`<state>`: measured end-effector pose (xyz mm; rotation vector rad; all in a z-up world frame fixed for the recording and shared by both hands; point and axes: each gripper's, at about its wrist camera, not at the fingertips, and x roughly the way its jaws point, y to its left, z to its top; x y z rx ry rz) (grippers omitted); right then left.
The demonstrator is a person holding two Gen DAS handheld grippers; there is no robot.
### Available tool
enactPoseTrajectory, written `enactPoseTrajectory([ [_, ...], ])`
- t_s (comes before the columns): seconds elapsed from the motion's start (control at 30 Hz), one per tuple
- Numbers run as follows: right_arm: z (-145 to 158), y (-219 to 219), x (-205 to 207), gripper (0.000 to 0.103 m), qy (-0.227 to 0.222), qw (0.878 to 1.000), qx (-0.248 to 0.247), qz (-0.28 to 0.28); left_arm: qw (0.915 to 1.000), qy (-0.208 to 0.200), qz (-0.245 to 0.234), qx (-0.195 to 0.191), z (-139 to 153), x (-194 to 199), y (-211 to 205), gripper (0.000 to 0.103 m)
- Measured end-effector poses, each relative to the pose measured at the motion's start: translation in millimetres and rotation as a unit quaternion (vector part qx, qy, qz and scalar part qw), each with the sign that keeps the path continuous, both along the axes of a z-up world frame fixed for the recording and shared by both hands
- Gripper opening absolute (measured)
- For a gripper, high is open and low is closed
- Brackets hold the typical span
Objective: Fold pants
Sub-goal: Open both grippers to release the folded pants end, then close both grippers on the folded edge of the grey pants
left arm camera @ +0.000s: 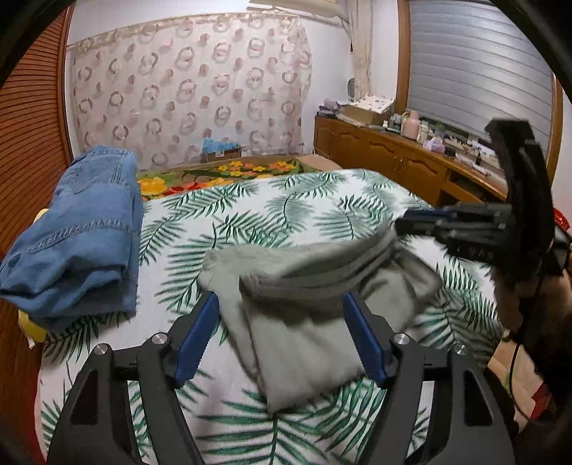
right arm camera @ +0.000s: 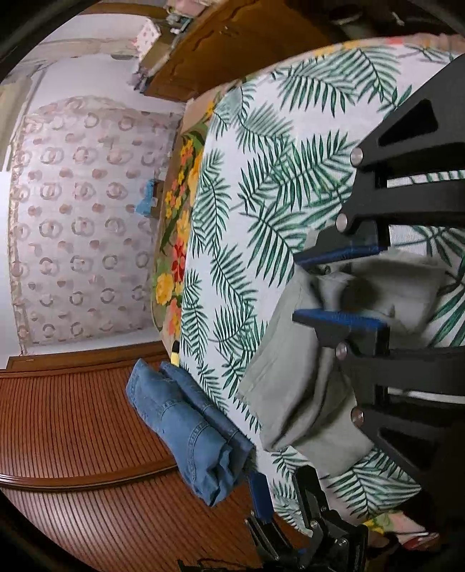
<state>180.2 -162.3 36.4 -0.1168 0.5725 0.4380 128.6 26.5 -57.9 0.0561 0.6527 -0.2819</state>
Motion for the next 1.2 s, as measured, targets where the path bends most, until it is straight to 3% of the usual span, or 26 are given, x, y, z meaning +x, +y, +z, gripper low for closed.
enactPoseTrajectory([
  [0.17,-2,-20,-18,0.031,0.003,1.000,0.017,-0.001,0.9998,0.019,0.001,0.004,-14,-12,1,0.073],
  [0.43,-22,-34,-40,0.031,0.037,0.999,0.002,0.011,0.9993,0.036,-0.011,-0.006,-28,-28,-3,0.073],
  [0.77,-32,-30,-41,0.031,0.059,0.998,0.000,0.029,0.9983,0.055,-0.020,0.005,-38,-30,-5,0.044],
  [1.07,-40,-23,-34,0.031,0.069,0.997,-0.003,0.033,0.9973,0.070,-0.012,0.018,-47,-22,-5,0.042],
  [1.2,-43,-20,-25,0.030,0.073,0.997,-0.003,0.035,0.9973,0.068,-0.016,0.023,-46,-19,-8,0.033],
])
